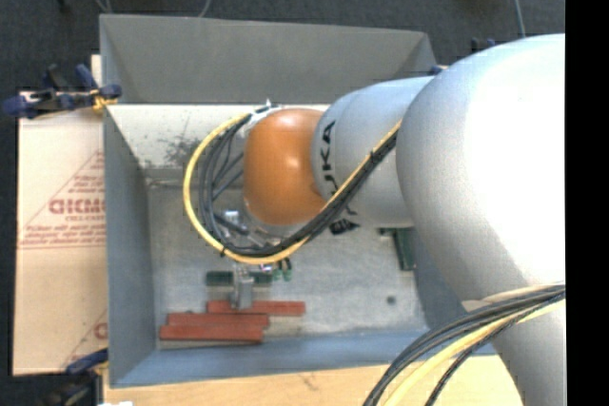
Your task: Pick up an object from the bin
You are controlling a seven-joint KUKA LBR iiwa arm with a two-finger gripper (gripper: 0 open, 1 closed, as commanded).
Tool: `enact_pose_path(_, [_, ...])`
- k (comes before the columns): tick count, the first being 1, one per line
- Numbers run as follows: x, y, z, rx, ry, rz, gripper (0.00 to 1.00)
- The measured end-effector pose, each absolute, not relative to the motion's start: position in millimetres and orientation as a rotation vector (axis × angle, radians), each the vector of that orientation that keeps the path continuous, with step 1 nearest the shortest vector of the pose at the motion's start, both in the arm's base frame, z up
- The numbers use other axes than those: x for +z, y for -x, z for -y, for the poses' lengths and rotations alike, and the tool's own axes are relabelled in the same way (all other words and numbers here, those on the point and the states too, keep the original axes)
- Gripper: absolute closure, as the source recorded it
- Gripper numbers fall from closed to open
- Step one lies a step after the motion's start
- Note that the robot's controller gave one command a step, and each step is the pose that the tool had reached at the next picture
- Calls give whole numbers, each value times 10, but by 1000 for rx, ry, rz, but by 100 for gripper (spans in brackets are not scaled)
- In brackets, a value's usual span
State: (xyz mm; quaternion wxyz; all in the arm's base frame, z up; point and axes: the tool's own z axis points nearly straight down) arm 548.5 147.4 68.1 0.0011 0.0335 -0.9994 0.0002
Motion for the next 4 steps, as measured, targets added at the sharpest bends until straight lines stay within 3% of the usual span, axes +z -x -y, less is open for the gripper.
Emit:
enact_pose_path(1, [714,-5496,-1476,-3,-100,3143,100])
enact_pose_path(2, [720,-5511,-1475,-4,-98,3150,0])
enact_pose_path(3, [711,-5495,-1475,-4,-96,3145,100])
enact_pose_path(4, [2131,-5289,-1629,-5,-133,3148,100])
